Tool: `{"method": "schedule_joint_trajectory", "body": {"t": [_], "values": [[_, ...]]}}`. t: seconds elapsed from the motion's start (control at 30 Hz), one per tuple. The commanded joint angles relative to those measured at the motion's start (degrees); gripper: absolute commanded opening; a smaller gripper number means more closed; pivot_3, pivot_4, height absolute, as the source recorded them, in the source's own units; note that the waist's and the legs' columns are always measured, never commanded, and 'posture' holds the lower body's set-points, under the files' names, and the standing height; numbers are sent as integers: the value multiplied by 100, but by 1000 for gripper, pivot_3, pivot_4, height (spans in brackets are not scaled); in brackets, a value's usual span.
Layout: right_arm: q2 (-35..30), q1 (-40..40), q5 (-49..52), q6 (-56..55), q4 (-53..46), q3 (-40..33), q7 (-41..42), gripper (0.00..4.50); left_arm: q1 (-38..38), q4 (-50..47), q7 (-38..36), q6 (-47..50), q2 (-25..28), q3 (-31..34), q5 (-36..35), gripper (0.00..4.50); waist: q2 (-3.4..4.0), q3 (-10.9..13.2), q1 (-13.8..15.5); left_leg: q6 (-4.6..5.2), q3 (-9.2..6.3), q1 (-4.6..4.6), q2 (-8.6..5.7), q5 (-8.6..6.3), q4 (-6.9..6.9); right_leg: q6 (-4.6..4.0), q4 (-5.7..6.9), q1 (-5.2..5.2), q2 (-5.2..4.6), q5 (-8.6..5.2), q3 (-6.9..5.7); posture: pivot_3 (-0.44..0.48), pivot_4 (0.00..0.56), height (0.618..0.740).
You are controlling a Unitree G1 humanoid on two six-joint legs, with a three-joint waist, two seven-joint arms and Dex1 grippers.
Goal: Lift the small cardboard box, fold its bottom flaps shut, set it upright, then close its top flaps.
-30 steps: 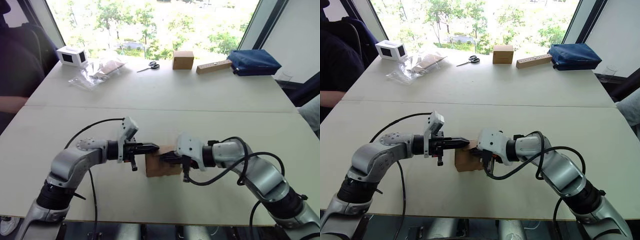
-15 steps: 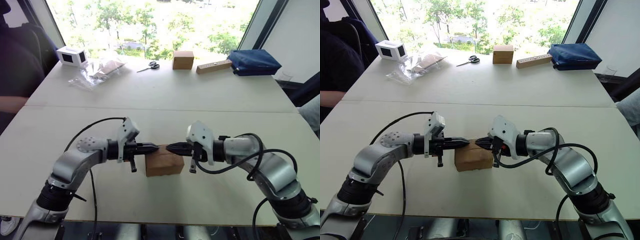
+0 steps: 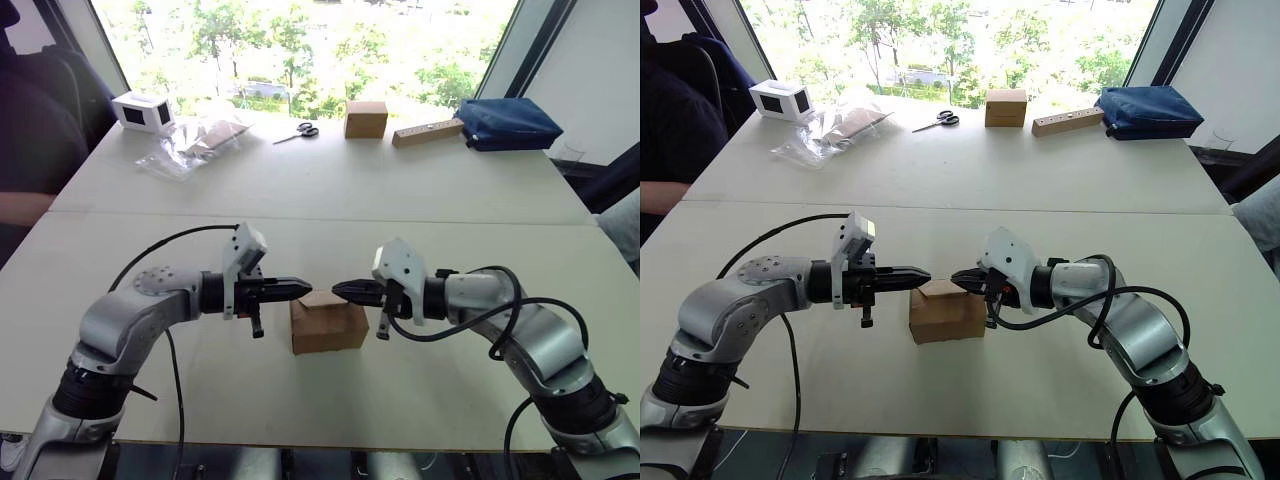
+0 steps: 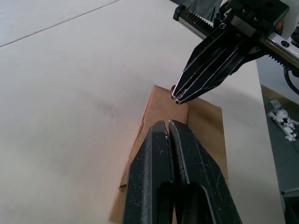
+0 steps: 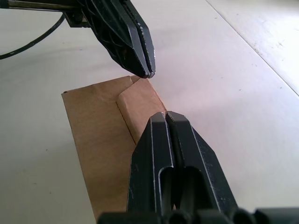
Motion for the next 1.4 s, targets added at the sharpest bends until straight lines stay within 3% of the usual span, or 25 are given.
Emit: {"method": "schedule_joint_trajectory", "body": {"t": [0.03, 0.5, 0.9, 1.07, 1.2, 1.4], "values": [[-28, 51, -82, -163, -84, 58, 26, 0, 28, -275, 49, -93, -17, -94, 51, 61, 0, 0, 3, 0, 0, 0, 0, 0, 0, 0, 0, 0, 0, 0, 0, 0, 150, 740], [-116, 246, -652, -438, 75, 578, 55, 0, 303, -182, -205, -743, 203, -816, 901, 61, 0, 0, 0, 0, 0, 1, 2, 0, 0, -1, 0, 0, 4, -1, 1, 0, 150, 740], [-141, 292, -669, -471, 48, 491, 155, 0, 218, -47, -109, -824, 101, -704, 1017, 61, 1, -1, 4, 0, 0, 3, 3, 0, 0, -1, 0, 2, 4, 0, 0, 0, 150, 740], [188, 499, 50, -365, -123, -236, 88, 0, 382, -456, 243, -513, 77, -187, 655, 61, 0, 0, 4, 0, -1, 3, 4, 0, 0, -1, 0, 2, 5, 0, 1, 0, 150, 740], [267, 776, 583, -374, -363, -863, 77, 0, 376, -869, 889, -105, -242, 869, -210, 61, -2, 2, 4, 0, -2, 0, 6, 0, 0, 2, 1, 1, 2, 1, 2, 0, 150, 740], [478, 1257, 1273, -287, -575, -1607, -212, 0, 713, -750, 1137, 461, -8, 1837, -937, 61, -1, 2, -5, -1, -3, 5, 5, 0, 0, 3, 2, 5, 4, 2, 1, 0, 150, 740]]}}
